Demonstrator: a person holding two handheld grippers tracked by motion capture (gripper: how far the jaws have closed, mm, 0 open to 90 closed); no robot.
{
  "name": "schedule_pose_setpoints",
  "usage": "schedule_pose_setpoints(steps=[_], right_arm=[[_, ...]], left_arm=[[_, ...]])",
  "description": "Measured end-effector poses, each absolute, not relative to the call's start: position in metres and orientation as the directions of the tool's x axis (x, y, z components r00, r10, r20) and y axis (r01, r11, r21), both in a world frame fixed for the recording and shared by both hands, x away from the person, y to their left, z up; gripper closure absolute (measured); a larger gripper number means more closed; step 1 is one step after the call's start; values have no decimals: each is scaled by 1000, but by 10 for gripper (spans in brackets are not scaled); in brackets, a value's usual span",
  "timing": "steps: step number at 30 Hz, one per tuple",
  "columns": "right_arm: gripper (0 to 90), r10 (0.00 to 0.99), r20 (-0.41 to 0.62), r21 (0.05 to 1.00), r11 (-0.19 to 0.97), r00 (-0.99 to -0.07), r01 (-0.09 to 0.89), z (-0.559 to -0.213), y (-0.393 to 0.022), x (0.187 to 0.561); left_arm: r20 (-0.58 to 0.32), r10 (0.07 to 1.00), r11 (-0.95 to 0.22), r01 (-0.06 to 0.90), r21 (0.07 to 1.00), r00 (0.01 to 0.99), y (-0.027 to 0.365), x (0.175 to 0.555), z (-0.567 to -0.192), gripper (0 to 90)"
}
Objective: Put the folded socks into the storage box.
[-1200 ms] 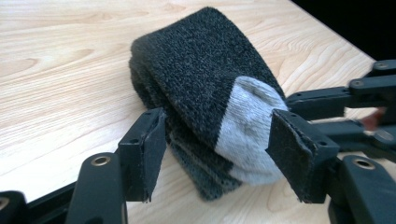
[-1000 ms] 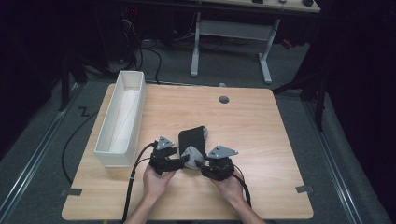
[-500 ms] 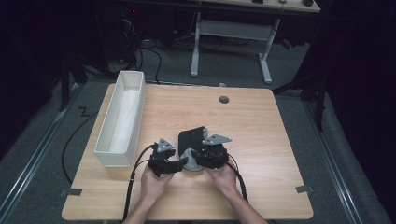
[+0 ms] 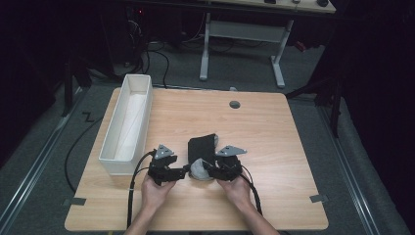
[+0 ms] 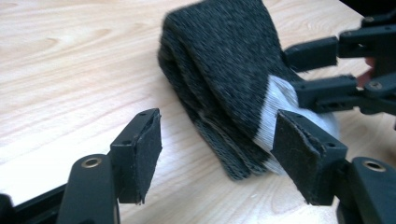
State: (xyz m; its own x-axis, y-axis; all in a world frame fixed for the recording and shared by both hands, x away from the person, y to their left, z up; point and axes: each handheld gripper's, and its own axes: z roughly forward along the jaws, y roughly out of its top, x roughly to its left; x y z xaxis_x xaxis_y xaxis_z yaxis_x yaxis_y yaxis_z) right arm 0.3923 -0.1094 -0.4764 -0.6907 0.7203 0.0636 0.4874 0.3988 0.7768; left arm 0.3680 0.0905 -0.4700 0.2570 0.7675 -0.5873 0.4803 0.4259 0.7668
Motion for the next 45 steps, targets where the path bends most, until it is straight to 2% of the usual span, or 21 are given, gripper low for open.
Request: schedule_pose_setpoints(steps=[7, 13, 19, 24, 31, 35, 45], right_arm=[[466, 702, 60, 765, 425, -710, 484, -471, -110, 384], [466, 678, 32, 764, 458, -735, 455, -466, -113, 371], [466, 676, 28, 787, 440, -737, 433, -465, -118, 362], [466, 677, 39, 813, 406, -735, 417, -460, -124, 359], [473, 686, 44, 810, 401, -726, 428, -458, -131, 360], [479, 683, 15, 789, 440, -730, 428, -465, -130, 359], [479, 687, 1, 794, 441, -726, 418, -473, -135, 356]], left_arm=[[-626, 745, 475, 478, 739, 230, 94, 377, -471, 293], [-622, 747, 468, 477, 744, 236, 91, 380, -467, 268], [-614, 752, 464, 470, 751, 238, 87, 392, -462, 253], [-641, 733, 494, 469, 732, 228, 86, 402, -460, 246], [-646, 735, 491, 495, 717, 207, 80, 422, -461, 233], [-656, 725, 490, 511, 706, 212, 78, 427, -464, 219], [-669, 713, 463, 575, 674, 210, 76, 435, -480, 167]])
